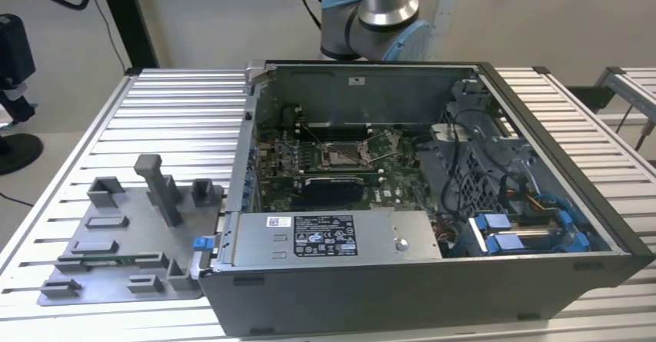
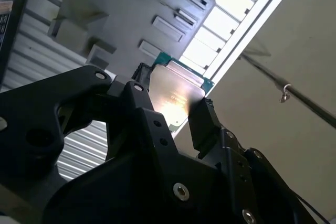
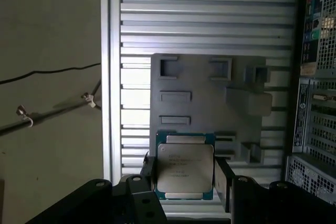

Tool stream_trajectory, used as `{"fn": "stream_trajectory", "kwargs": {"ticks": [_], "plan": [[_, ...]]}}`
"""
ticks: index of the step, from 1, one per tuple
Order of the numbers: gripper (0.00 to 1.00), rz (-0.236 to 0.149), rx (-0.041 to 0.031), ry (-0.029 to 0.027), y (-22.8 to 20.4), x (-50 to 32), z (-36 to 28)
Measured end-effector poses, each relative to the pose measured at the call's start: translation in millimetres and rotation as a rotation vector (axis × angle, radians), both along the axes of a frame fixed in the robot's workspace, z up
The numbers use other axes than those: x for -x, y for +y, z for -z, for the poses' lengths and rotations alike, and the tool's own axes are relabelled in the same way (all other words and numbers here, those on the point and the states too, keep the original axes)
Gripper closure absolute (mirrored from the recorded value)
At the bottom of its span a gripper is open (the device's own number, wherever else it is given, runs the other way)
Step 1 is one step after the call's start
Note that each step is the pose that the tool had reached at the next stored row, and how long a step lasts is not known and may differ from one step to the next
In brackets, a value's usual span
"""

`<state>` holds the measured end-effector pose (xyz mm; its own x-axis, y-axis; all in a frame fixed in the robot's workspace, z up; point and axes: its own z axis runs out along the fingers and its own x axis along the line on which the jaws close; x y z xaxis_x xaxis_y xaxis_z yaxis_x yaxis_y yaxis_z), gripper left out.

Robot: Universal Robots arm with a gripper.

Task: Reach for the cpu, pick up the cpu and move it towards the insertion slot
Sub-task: 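Pick up the cpu and move it towards the insertion slot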

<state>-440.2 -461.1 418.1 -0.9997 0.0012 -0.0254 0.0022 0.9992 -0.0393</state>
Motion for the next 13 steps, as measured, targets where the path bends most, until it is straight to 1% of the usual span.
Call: {"fn": "stream_trajectory", "kwargs": {"ticks": [7,10,13], "plan": [[1.0,0.0,0.0065,0.0002,0.0,0.0,0.0],[1.0,0.0,0.0071,0.0003,0.1,-0.4,-0.1],[1.0,0.0,0.007,0.0002,0.1,-3.6,0.0]]}}
